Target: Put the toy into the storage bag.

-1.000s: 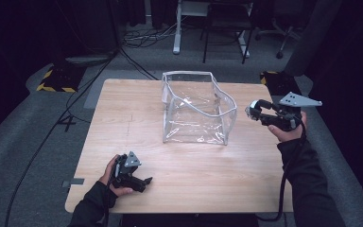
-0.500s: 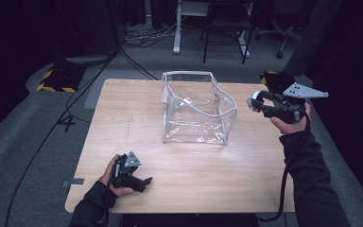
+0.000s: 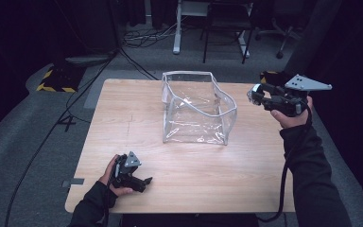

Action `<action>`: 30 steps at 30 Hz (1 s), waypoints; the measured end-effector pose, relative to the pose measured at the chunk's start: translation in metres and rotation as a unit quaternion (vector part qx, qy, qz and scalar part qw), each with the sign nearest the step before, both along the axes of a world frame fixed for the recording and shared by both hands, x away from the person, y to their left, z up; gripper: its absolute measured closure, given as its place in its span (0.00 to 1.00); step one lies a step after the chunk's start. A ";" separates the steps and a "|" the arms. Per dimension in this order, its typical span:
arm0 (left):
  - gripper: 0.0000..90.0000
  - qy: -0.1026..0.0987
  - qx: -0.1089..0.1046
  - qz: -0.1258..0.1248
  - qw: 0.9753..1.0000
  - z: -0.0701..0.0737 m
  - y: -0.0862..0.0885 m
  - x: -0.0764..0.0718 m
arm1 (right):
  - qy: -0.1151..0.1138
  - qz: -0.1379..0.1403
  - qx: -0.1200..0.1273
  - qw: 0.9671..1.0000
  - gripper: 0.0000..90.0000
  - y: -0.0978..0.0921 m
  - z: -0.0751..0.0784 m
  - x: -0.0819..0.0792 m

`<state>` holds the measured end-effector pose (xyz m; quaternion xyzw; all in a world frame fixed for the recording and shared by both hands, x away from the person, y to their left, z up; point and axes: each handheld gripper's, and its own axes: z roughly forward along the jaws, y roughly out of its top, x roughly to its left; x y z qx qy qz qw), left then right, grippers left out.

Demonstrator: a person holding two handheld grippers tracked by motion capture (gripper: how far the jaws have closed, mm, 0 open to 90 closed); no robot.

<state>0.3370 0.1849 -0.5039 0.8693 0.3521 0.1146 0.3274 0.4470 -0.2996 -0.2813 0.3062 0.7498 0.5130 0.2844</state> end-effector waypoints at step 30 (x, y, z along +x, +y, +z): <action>0.01 -0.001 0.000 0.003 1.000 0.000 0.000 0.000 | 0.002 0.027 0.002 1.000 0.52 0.050 0.008 0.010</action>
